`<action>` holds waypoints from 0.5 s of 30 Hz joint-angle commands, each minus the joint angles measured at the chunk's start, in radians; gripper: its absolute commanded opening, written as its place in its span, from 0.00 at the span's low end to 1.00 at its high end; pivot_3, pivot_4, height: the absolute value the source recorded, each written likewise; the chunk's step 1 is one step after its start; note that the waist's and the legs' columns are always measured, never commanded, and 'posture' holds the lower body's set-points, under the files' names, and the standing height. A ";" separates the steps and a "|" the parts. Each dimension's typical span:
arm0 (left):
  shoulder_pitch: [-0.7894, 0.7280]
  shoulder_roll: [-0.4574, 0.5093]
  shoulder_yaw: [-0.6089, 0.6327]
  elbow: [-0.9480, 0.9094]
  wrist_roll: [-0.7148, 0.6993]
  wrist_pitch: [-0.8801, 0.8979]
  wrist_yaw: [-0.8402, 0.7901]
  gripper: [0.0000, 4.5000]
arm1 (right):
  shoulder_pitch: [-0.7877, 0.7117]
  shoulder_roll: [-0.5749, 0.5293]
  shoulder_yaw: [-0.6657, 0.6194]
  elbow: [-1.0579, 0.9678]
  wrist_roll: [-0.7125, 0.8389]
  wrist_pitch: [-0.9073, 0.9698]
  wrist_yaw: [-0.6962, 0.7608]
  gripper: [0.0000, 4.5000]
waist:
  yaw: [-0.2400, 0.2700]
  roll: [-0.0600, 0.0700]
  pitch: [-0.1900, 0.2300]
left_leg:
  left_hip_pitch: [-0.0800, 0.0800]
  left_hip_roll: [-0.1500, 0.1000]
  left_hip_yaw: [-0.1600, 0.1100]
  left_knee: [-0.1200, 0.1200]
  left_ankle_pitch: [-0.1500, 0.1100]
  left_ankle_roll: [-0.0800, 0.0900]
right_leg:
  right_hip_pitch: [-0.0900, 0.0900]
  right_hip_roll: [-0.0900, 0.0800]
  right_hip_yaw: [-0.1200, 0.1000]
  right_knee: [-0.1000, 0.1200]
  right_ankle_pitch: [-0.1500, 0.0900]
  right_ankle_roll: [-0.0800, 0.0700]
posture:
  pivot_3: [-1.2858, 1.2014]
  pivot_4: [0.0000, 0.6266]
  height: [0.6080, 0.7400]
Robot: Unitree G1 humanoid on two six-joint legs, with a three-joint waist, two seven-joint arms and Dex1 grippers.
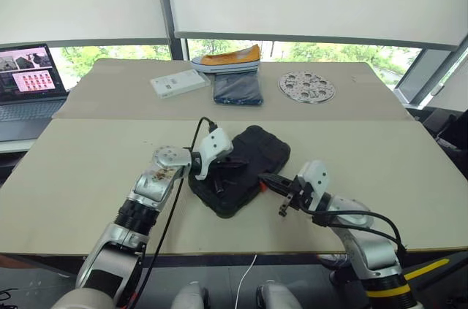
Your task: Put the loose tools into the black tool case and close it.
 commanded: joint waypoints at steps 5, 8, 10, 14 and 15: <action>0.146 0.050 0.188 -0.081 -0.170 -0.158 -0.080 0.38 | 0.111 -0.122 -0.175 -0.123 0.110 -0.007 0.064 0.13 | -0.009 0.000 0.000 | 0.000 0.001 -0.001 -0.001 -0.001 0.001 | -0.001 0.000 0.000 0.000 0.000 0.000 | 0.52 0.24 1.00; 0.243 0.176 0.292 -0.115 -0.202 -0.184 -0.119 0.62 | 0.162 -0.195 -0.237 -0.083 0.055 -0.125 0.114 0.32 | -0.009 0.000 0.001 | 0.000 0.002 -0.001 -0.001 -0.001 0.001 | -0.002 0.001 0.000 0.000 -0.001 -0.001 | 0.52 0.24 1.00; 0.317 0.270 0.344 -0.101 -0.184 -0.226 -0.135 0.77 | 0.177 -0.239 -0.268 -0.035 0.024 -0.209 0.146 0.46 | -0.014 0.000 0.002 | 0.000 0.002 -0.001 -0.002 -0.001 0.001 | -0.003 0.001 0.000 0.000 -0.002 -0.002 | 0.52 0.24 1.00; 0.420 0.365 0.399 -0.076 -0.144 -0.314 -0.108 1.00 | 0.161 -0.268 -0.297 0.091 0.023 -0.445 0.254 0.76 | -0.005 0.000 0.003 | 0.002 0.002 0.000 -0.004 -0.001 0.001 | -0.002 -0.001 -0.001 0.000 -0.007 -0.005 | 0.52 0.24 1.00; 0.436 0.376 0.408 -0.072 -0.135 -0.319 -0.093 1.00 | 0.152 -0.268 -0.305 0.122 0.033 -0.483 0.272 0.85 | 0.002 0.000 0.004 | 0.002 0.002 0.000 -0.004 -0.001 0.001 | -0.002 -0.002 -0.001 -0.001 -0.007 -0.005 | 0.52 0.24 1.00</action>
